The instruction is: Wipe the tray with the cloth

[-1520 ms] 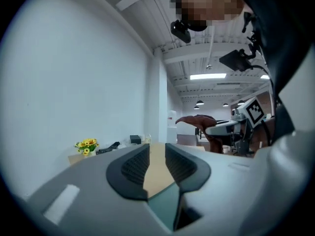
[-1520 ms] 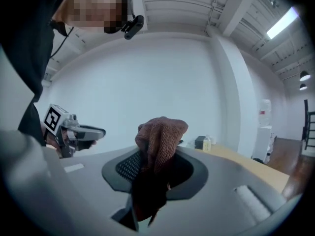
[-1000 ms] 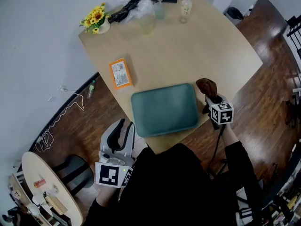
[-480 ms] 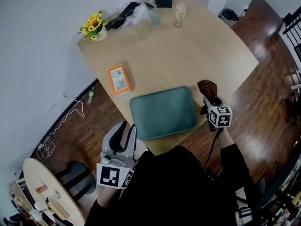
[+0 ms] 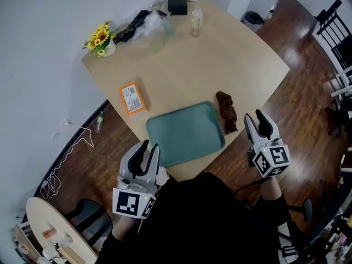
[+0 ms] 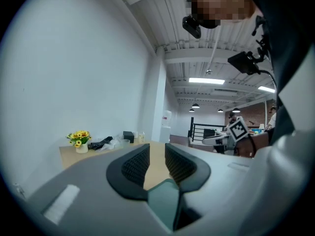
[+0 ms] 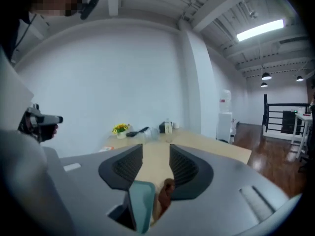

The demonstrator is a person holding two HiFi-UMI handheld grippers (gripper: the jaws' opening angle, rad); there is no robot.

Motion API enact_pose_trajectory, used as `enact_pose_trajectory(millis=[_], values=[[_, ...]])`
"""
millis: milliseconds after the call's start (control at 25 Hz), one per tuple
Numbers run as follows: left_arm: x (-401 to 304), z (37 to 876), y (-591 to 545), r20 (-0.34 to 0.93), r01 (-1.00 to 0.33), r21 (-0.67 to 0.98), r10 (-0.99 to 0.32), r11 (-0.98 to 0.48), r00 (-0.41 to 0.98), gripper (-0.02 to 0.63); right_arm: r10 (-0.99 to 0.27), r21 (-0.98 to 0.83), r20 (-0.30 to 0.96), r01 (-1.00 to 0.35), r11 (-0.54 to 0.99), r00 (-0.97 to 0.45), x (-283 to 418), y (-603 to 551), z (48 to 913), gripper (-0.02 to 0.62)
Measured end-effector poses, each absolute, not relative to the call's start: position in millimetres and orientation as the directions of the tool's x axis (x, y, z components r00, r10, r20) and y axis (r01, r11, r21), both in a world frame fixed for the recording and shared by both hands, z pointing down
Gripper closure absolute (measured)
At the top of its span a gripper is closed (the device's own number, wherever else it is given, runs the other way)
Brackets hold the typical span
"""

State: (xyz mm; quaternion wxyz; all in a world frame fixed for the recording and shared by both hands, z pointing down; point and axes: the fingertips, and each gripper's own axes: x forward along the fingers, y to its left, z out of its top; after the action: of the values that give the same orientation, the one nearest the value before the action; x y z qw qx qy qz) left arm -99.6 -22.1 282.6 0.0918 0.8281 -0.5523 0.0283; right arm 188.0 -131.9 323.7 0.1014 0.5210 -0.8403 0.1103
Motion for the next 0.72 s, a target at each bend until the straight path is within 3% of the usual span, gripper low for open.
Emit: enact_pose_trajectory(millis=[80,160,480,720], values=[[-101,280,-20,0.137,-0.919,0.123,-0.91,-0.376,0.391,0.526,-0.856,-0.066,0.197,-0.878,0.475,-0.478,170,-110,274,0.521],[-103,279,-17,0.131,-0.918,0.121,-0.91,-0.378,0.393,0.528,-0.842,-0.068,0.141,-0.854,0.516,-0.521,147,-90,247,0.572],[-114,273,-5,0.132,-0.929,0.095,-0.92,-0.358,0.369,0.532,-0.718,-0.055,0.104,-0.725,0.686,-0.688,56,-44,232,0.579],[-105,262,-1,0.114,-0.93,0.087,-0.924,-0.357,0.365,0.532,-0.67,-0.065,0.094,-0.676,0.734,-0.736,38,-34,231,0.584]])
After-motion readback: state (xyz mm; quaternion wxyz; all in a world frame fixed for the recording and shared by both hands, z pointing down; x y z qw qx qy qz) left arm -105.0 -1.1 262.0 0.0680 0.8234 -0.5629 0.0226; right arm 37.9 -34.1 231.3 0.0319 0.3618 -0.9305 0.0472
